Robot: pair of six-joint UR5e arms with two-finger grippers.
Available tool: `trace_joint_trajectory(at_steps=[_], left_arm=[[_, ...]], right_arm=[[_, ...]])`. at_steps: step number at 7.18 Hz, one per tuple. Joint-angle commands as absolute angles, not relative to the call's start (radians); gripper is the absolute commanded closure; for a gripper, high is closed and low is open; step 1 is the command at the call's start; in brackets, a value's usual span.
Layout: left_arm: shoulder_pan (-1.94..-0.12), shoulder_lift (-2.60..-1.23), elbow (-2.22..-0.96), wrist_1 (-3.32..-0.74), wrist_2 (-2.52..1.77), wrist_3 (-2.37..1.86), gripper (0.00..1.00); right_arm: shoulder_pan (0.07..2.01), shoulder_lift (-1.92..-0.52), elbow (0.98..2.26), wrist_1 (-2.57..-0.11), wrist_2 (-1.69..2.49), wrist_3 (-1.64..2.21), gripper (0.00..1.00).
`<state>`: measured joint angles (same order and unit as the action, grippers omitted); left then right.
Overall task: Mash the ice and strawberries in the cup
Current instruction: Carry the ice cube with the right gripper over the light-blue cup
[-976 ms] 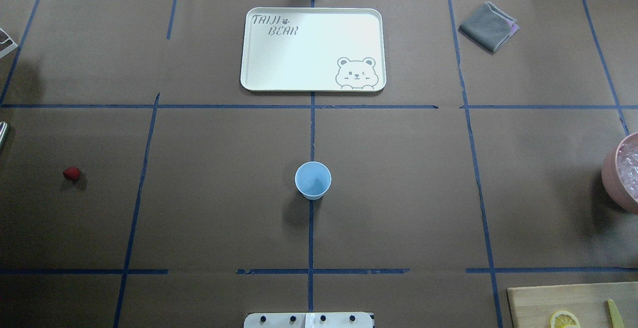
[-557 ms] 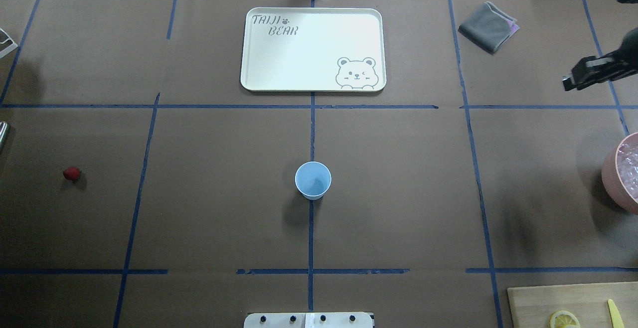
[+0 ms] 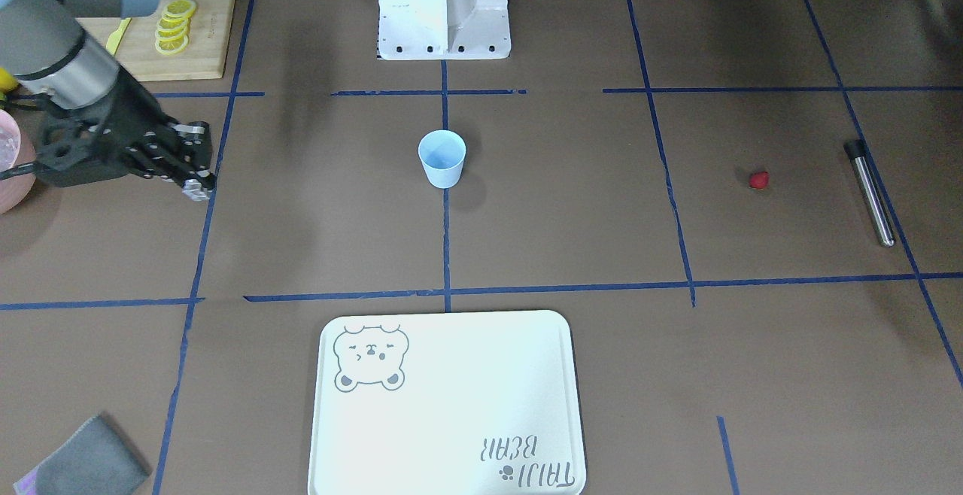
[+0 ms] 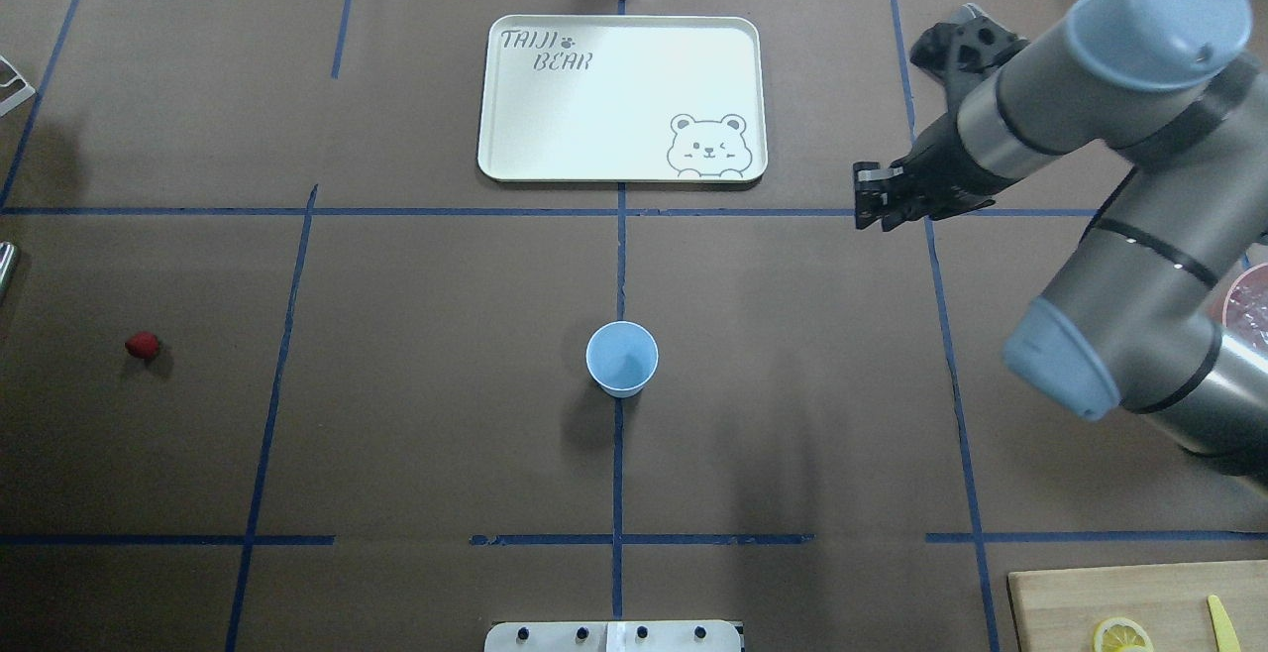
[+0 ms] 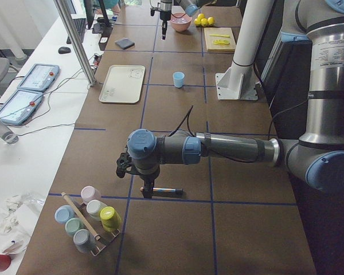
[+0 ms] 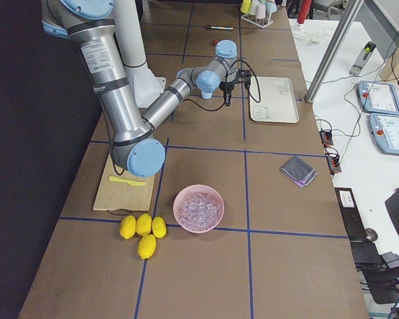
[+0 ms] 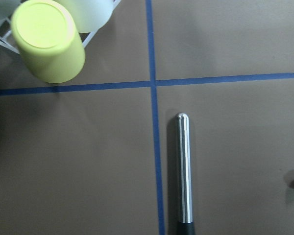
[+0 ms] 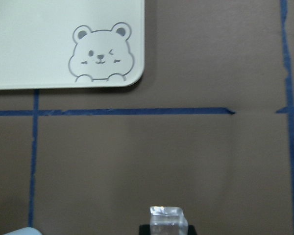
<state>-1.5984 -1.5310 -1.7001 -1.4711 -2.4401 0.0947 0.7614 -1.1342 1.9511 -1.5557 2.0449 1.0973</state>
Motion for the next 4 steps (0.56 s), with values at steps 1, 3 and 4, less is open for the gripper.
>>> trace_joint_trajectory(at_steps=[1,3,4], left_arm=[[-1.598,-1.529,-1.697,-1.471,-2.451,0.095,0.00],[-1.598,-1.529,-1.692,-1.471,-2.451,0.095,0.00],[-1.598,-1.529,-1.692,-1.471,-2.451,0.095,0.00]], right_arm=[[0.564,-0.952,1.951,-1.756,1.869,1.245,0.99],[0.447,-0.918,1.938,-1.752,1.791,1.356,0.99],[0.395,-0.896,1.918,-1.749,1.739,1.403,0.99]])
